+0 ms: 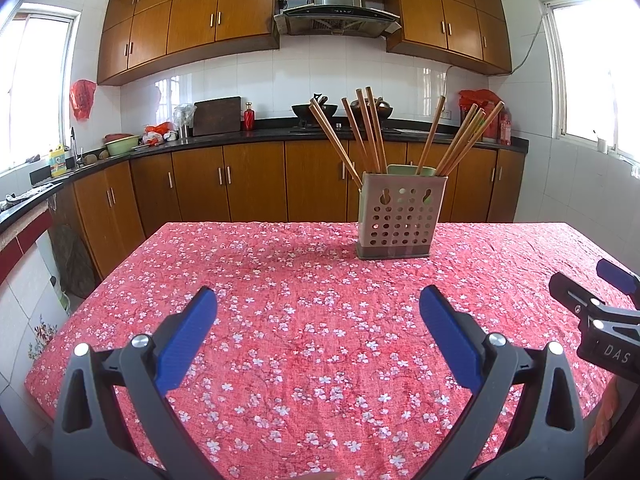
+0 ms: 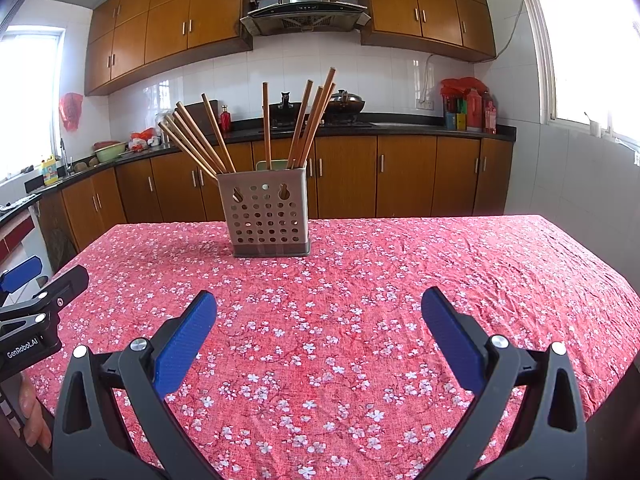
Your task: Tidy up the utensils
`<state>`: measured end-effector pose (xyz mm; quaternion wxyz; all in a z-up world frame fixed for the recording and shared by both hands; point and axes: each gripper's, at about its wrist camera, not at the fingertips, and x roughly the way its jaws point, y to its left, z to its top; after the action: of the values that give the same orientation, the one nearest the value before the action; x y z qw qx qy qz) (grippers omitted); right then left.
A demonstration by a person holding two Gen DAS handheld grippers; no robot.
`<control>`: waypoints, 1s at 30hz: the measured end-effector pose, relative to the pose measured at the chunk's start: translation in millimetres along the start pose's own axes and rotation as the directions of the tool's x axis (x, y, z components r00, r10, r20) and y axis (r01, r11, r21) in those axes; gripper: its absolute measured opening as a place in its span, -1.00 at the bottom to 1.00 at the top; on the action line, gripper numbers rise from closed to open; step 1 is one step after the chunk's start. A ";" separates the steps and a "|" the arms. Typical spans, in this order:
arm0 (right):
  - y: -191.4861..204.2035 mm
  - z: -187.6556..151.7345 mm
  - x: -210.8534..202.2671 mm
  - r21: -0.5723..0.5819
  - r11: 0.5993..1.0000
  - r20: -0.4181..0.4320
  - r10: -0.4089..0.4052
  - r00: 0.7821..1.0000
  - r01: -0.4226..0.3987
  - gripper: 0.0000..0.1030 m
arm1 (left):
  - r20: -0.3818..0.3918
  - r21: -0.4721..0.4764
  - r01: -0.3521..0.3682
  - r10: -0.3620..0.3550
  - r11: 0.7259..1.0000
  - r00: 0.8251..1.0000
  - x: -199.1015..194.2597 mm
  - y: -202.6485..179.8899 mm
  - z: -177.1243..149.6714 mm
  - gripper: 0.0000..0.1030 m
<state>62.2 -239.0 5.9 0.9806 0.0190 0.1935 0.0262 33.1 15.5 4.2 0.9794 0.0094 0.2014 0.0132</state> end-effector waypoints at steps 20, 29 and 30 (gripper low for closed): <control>0.1 0.2 -0.2 0.000 1.000 -0.001 0.000 1.000 0.000 0.97 | -0.002 -0.001 -0.002 0.002 1.000 1.000 2.0 -1.6 -1.5 0.92; -0.5 0.4 -0.2 0.000 1.000 -0.001 0.001 1.000 -0.001 0.97 | -0.007 -0.004 -0.007 0.007 1.000 1.000 3.9 -2.7 -3.0 0.92; -0.4 0.2 -0.3 0.000 1.000 -0.001 0.001 1.000 -0.001 0.97 | -0.009 -0.004 -0.007 0.007 1.000 1.000 4.1 -2.9 -2.8 0.92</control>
<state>62.0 -239.4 6.2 0.9804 0.0193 0.1941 0.0267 35.8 12.8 0.0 0.9785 0.0080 0.2055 0.0172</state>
